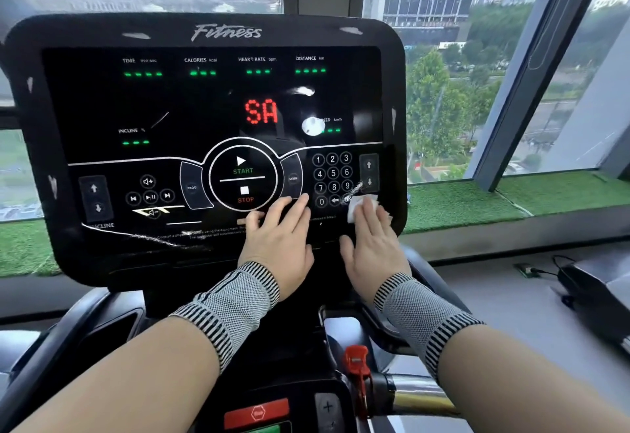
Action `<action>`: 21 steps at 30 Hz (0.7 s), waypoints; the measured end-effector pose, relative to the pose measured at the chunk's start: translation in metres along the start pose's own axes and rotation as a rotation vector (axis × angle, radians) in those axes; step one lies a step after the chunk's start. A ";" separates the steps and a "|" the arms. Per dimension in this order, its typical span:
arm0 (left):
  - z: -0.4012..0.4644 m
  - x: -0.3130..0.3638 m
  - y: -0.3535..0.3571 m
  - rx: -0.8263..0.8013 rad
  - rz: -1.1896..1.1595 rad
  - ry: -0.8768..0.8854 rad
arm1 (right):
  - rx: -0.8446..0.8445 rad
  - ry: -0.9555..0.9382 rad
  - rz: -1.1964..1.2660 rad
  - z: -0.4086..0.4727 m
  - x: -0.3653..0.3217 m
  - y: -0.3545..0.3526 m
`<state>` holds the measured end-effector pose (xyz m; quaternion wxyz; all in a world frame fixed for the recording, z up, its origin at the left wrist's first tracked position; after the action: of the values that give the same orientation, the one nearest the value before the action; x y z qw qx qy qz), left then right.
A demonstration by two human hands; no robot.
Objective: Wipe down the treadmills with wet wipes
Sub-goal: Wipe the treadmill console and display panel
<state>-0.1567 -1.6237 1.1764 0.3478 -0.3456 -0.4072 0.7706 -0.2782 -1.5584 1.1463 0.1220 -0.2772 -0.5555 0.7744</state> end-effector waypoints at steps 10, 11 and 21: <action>-0.004 -0.004 -0.002 -0.022 0.004 -0.024 | -0.058 -0.048 -0.062 -0.012 -0.012 0.001; -0.004 -0.004 -0.003 -0.026 0.001 -0.027 | -0.065 -0.124 -0.083 -0.015 -0.022 0.002; 0.002 -0.028 -0.012 -0.088 -0.004 -0.100 | -0.055 -0.139 -0.132 0.009 -0.046 -0.011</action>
<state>-0.1412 -1.6421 1.1950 0.3132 -0.3207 -0.4582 0.7675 -0.2471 -1.5843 1.1720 0.1263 -0.1888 -0.6006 0.7666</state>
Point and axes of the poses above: each hand's wrist, its own z-axis towards the middle knuckle, its own y-axis out of the palm, x = y × z, the point moved 8 cm from there along z, towards the middle knuckle, and after that the axes turned 10 degrees about y, right-handed, at the moved point
